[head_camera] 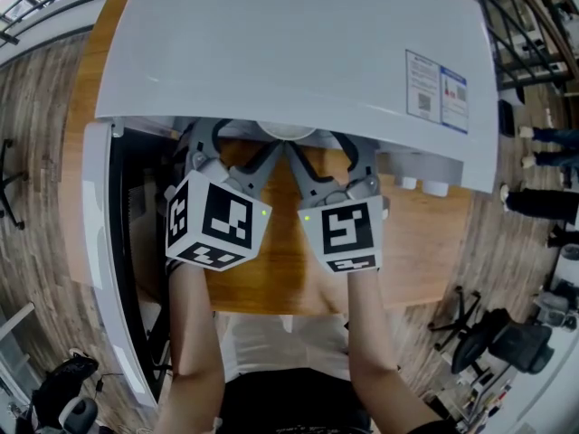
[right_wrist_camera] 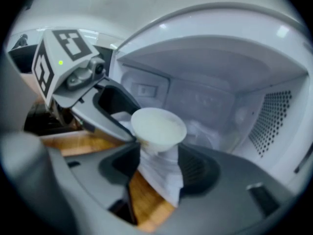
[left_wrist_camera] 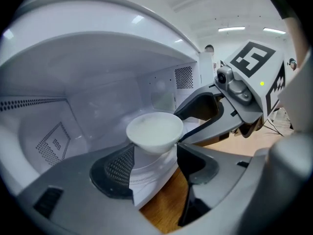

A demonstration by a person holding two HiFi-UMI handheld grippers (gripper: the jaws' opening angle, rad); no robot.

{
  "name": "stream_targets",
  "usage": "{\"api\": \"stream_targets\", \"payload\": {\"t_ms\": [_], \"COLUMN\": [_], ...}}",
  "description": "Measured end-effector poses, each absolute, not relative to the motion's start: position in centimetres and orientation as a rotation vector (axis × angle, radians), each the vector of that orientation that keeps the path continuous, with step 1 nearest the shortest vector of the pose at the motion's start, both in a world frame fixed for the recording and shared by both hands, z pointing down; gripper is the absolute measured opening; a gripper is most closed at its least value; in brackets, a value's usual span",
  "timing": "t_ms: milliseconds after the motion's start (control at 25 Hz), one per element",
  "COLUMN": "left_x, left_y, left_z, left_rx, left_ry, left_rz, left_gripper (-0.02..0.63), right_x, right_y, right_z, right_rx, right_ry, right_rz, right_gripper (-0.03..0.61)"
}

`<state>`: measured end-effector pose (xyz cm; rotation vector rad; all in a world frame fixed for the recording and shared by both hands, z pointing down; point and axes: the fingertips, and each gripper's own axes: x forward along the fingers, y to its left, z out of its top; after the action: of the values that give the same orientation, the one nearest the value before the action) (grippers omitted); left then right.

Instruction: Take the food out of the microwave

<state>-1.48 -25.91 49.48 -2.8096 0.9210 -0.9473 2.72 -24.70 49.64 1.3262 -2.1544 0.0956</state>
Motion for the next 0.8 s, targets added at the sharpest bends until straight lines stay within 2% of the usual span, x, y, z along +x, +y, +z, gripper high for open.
{"api": "stream_targets", "payload": {"t_ms": [800], "left_x": [-1.2], "left_y": [-19.8], "left_z": [46.8], "left_rx": [-2.787], "left_ry": [1.032], "left_rz": [-0.896], "left_gripper": [0.299], "right_x": [3.1], "right_y": [-18.9], "right_z": [46.9], "right_rx": [1.248], "right_ry": [-2.2], "right_rz": [0.01], "right_gripper": [0.255]}}
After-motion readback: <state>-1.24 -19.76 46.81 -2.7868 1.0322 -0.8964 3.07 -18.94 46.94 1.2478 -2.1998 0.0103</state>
